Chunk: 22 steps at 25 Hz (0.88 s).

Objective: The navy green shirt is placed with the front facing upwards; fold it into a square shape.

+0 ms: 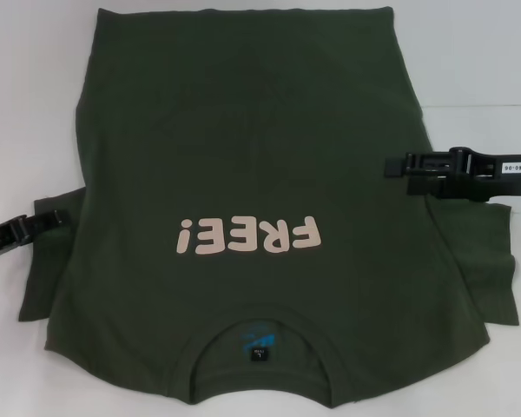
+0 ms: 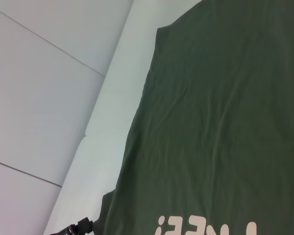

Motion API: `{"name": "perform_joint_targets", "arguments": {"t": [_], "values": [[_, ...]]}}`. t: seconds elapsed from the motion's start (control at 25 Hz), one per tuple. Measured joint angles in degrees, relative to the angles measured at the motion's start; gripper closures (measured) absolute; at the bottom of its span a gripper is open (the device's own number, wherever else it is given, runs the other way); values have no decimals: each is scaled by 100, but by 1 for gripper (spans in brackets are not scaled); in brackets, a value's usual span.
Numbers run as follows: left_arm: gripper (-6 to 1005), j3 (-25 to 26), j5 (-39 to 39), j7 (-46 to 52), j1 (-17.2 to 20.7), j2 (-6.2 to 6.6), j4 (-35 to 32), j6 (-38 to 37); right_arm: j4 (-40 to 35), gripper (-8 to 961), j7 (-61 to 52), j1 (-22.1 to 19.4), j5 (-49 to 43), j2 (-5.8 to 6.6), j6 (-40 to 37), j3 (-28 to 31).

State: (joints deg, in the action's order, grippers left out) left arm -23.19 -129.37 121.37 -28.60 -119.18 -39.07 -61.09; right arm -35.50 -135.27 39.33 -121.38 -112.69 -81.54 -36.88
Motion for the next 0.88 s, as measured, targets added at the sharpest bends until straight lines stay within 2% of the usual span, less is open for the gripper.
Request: {"name": "perform_joint_targets", "arguments": {"t": [0.28,0.88], "values": [[140,-30,-1,21,-64,7,110,68,0,145,-4,-15,0,3,-31,53],[139,-14,-15,282,-31,34,81,-369,-1,145,-18,-31,0,16,-32,149]]}}
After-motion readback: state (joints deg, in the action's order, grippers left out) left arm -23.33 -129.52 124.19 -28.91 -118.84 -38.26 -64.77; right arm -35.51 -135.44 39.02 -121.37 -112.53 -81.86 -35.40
